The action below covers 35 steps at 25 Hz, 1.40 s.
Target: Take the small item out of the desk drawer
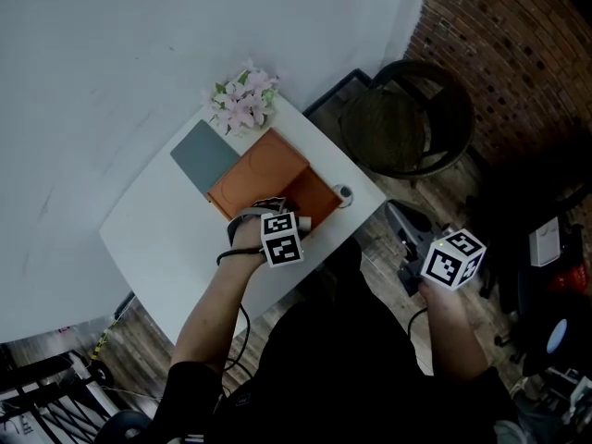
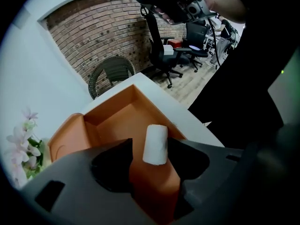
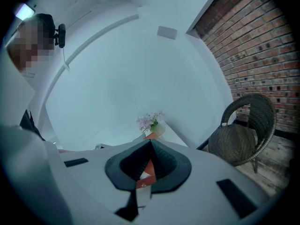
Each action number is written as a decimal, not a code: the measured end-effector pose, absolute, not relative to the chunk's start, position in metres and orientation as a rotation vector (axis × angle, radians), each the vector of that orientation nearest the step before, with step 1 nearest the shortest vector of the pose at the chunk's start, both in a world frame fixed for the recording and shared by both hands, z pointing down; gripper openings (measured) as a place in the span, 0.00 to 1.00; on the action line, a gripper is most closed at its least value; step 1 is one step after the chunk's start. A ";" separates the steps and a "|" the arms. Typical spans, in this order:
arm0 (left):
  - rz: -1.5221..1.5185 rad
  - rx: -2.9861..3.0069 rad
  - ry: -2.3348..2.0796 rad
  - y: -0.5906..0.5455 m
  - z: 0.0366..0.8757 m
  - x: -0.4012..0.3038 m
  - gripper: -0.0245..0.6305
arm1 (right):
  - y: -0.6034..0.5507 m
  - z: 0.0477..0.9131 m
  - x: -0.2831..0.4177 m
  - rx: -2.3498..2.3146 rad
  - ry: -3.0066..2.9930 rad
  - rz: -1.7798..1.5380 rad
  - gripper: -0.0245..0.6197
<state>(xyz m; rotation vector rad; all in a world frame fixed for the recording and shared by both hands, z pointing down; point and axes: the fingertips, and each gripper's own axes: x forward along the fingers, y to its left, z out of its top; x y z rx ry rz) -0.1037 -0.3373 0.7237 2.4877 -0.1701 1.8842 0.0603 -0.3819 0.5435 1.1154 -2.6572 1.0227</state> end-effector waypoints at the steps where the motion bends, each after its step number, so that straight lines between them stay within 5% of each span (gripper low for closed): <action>1: 1.879 2.483 -0.157 -0.336 0.726 -0.102 0.37 | -0.381 0.543 0.063 1.121 -2.656 1.027 0.05; 19: 1.972 2.410 -0.147 -0.327 0.745 -0.106 0.32 | -0.380 0.541 0.084 1.130 -2.662 1.066 0.05; 28: 1.792 2.498 -0.467 -0.346 0.686 -0.115 0.31 | -0.385 0.521 0.057 1.052 -2.727 1.023 0.05; 35: 1.371 2.547 -0.854 -0.373 0.611 -0.143 0.31 | -0.394 0.497 0.037 0.996 -2.778 0.945 0.05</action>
